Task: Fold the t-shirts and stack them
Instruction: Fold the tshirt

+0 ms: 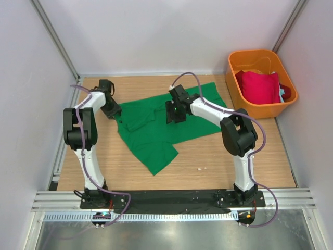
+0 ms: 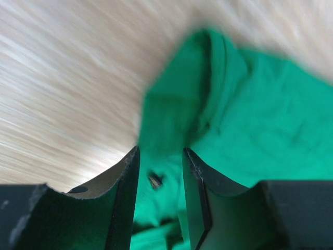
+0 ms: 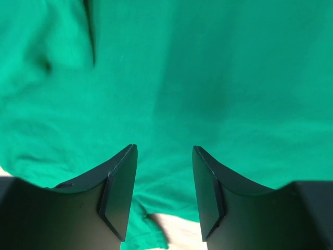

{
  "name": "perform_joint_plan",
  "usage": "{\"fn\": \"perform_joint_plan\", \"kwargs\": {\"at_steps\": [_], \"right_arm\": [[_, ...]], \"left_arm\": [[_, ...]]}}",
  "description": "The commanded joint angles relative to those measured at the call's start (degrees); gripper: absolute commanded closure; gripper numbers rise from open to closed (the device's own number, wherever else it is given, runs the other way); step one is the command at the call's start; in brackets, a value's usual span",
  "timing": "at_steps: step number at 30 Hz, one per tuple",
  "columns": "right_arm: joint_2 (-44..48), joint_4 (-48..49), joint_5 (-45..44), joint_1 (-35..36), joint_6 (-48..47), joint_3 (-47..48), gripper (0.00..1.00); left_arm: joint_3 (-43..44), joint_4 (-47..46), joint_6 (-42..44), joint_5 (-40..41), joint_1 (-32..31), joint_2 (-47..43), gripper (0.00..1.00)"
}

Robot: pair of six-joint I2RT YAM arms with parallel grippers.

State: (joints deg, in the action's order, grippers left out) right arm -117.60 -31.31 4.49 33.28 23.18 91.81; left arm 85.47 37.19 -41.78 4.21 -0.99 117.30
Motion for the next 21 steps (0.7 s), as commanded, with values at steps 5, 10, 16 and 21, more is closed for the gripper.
{"fn": "perform_joint_plan", "kwargs": {"at_steps": [5, 10, 16, 21], "right_arm": [[-0.52, 2.74, 2.27, 8.64, 5.55, -1.72, 0.48], [-3.33, 5.55, 9.55, 12.86, 12.84, 0.73, 0.48], [-4.04, 1.79, 8.53, 12.87, 13.13, 7.49, 0.44], [0.08, -2.08, 6.32, 9.00, 9.17, 7.68, 0.42]], "left_arm": [[10.92, 7.01, 4.50, 2.21, 4.68, 8.03, 0.57], [22.25, 9.30, 11.35, 1.15, 6.09, 15.41, 0.57], [28.89, 13.61, 12.69, 3.53, 6.53, 14.38, 0.59], [15.36, 7.12, 11.11, 2.83, 5.30, 0.58, 0.57]]}}
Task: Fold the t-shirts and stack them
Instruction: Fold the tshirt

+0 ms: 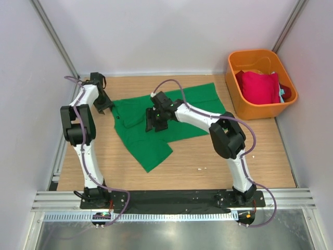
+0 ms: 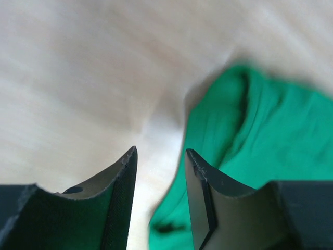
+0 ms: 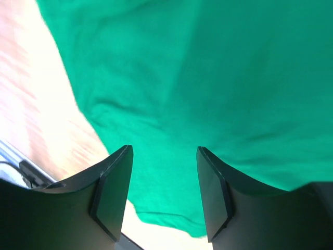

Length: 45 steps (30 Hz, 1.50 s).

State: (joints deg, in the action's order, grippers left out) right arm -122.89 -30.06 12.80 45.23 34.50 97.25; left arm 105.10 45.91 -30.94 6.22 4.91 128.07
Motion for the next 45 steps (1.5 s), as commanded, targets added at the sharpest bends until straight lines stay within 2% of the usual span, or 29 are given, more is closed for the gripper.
{"fn": "perform_joint_plan", "kwargs": {"at_steps": [1, 6, 8, 10, 11, 13, 17, 22, 29, 33, 36, 37, 40, 45], "right_arm": [[5.99, -4.20, -2.51, -3.57, -3.81, 2.07, 0.41], [9.59, -5.27, -3.57, -8.66, -7.34, -3.46, 0.41], [10.91, -4.83, -2.78, -11.82, -8.48, -7.24, 0.41], [11.27, -5.00, -3.30, -13.93, -9.53, -9.79, 0.43], [11.70, -5.18, -3.65, -14.29, -11.02, -10.32, 0.43], [11.88, -5.79, -5.58, -14.56, -12.26, -11.46, 0.47], [11.62, -5.45, -6.47, -14.56, -12.44, -13.66, 0.55], [12.41, -0.88, -4.19, -13.16, -6.57, -19.81, 0.59], [12.76, 2.73, -3.83, -6.31, 2.22, -22.19, 0.59], [15.13, 5.10, 0.20, -3.58, 8.73, -23.51, 0.59], [16.72, 3.09, -0.66, -3.48, 6.91, -20.02, 0.57], [16.63, 1.52, -3.80, -3.48, 5.07, -18.08, 0.55], [14.00, -2.45, -7.43, -4.10, -2.23, -9.21, 0.45], [4.36, 2.37, -1.73, -6.21, -6.73, 3.43, 0.41]], "left_arm": [[-6.81, -1.61, 0.18, 1.07, -0.86, -11.95, 0.57], [-13.16, -2.75, -2.19, -2.51, -1.92, -18.82, 0.55], [-15.36, -3.72, -2.46, -3.58, -3.50, -19.70, 0.58], [-17.11, -5.30, -4.30, -7.95, -4.38, -19.35, 0.60], [-17.64, -5.91, -5.09, -9.19, -4.38, -19.00, 0.66], [-18.61, -7.85, -6.67, -11.48, -6.21, -17.33, 0.72], [-18.62, -9.96, -7.64, -11.49, -6.66, -13.03, 0.71], [-15.98, -8.91, -4.93, -7.54, -6.05, -7.32, 0.71], [-8.43, -4.35, 1.22, -8.50, -2.45, -1.69, 0.70], [-4.82, -2.32, 4.39, -7.36, -1.92, -3.96, 0.66], [-5.42, -1.09, 3.70, -8.85, -2.01, -8.86, 0.60], [-6.30, -1.09, 3.43, -9.29, -2.01, -10.46, 0.55], [-9.99, -1.35, 3.78, -10.43, -2.01, -17.57, 0.50], [-16.66, -4.95, 4.22, -14.46, -1.83, -25.05, 0.50]]}}
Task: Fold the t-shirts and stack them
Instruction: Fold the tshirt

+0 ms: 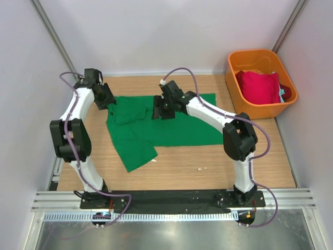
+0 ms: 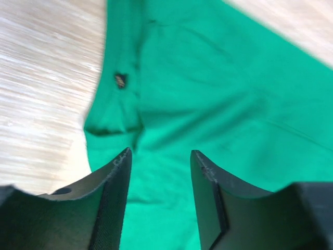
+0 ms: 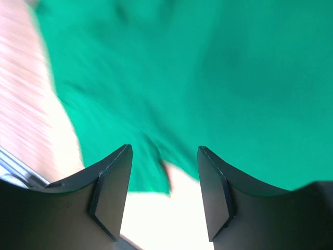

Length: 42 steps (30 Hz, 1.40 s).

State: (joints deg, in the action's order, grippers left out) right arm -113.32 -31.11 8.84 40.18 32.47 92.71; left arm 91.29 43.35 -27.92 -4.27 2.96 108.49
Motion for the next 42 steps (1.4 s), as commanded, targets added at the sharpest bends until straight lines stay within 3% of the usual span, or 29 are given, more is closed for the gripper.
{"fn": "perform_joint_plan", "kwargs": {"at_steps": [1, 4, 8, 20, 37, 42], "right_arm": [[-7.34, 3.86, 3.54, -1.25, -4.61, 10.45, 0.41], [-13.93, 6.23, 7.41, -1.34, -3.56, 18.02, 0.46], [-19.04, 10.71, 12.68, -1.34, -2.24, 23.04, 0.53], [-23.44, 17.58, 15.15, -1.51, 0.93, 19.62, 0.53], [-29.24, 17.49, 15.94, -2.30, 1.55, 23.57, 0.55], [-30.73, 17.75, 16.47, -2.57, 2.68, 25.59, 0.59]], "left_arm": [[-3.91, -3.18, 0.77, -5.38, 0.20, -6.09, 0.51], [-6.90, -5.11, -1.17, -9.69, 0.29, -5.74, 0.56], [-11.03, -8.28, -2.58, -11.64, 0.20, -5.65, 0.53], [-14.91, -9.78, -0.56, -9.35, 0.38, -3.02, 0.50], [-13.06, -10.75, -0.55, -10.75, 1.17, 2.17, 0.48], [-12.62, -11.10, -1.08, -11.81, 1.69, 3.04, 0.52]]}}
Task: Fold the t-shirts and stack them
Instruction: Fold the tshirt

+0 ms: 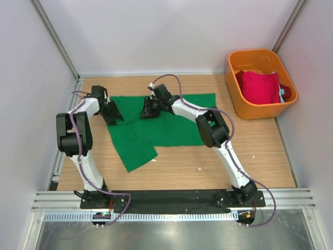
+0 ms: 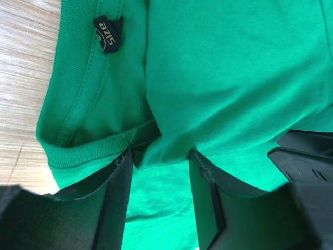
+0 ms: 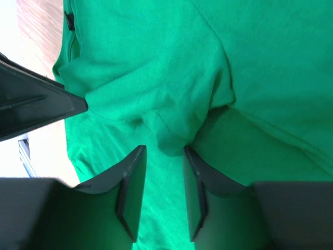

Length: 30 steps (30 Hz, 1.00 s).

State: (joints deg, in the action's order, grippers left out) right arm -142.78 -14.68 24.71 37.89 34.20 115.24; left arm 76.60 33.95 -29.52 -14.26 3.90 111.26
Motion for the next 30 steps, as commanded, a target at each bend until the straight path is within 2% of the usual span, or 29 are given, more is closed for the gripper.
{"fn": "perform_joint_plan", "kwargs": {"at_steps": [1, 3, 4, 5, 6, 7, 9, 11, 14, 19, 30], "right_arm": [[-1.45, 1.58, 0.95, -0.36, 1.31, 3.23, 0.61], [-1.71, 1.76, 1.04, -0.62, 1.84, 3.76, 0.65], [-1.71, 2.02, 1.13, -0.71, 2.28, 3.85, 0.73], [-1.71, 2.37, 1.57, -0.80, 2.71, 4.03, 0.78], [-1.62, 2.72, 2.01, -1.15, 3.24, 4.03, 0.83], [-1.54, 3.16, 2.36, -1.41, 4.12, 4.11, 0.93], [-0.93, 3.08, 3.24, -2.20, 5.00, 4.64, 0.99], [-0.05, 2.29, 4.29, -2.82, 5.70, 4.82, 0.99], [1.71, 1.32, 5.87, -4.14, 6.15, 4.73, 0.99], [2.42, -2.36, 11.58, -4.84, 6.23, 5.52, 0.99], [4.53, -6.06, 13.61, -4.93, 5.09, 2.71, 0.99]], "left_arm": [[2.15, -1.70, 0.17, -1.82, 0.67, 0.36, 0.53], [2.42, -1.79, -0.10, -2.08, 0.84, 0.45, 0.59], [2.76, -1.79, -0.36, -2.26, 0.93, 0.62, 0.61], [2.85, -1.70, -0.54, -2.35, 1.02, 0.71, 0.64], [3.03, -1.70, -0.80, -2.61, 1.11, 0.71, 0.72], [3.29, -1.35, -0.98, -2.79, 1.28, 0.54, 0.75], [3.82, -1.00, -1.68, -3.66, 1.37, 0.18, 0.81], [4.35, -0.56, -2.12, -4.02, 1.46, -0.61, 0.86], [4.53, 0.06, -2.82, -5.25, 1.46, -1.40, 1.00], [3.12, 0.67, -4.14, -6.92, 1.46, -2.98, 1.00], [1.19, 3.83, -2.48, -4.11, 1.46, -8.43, 1.00]]}}
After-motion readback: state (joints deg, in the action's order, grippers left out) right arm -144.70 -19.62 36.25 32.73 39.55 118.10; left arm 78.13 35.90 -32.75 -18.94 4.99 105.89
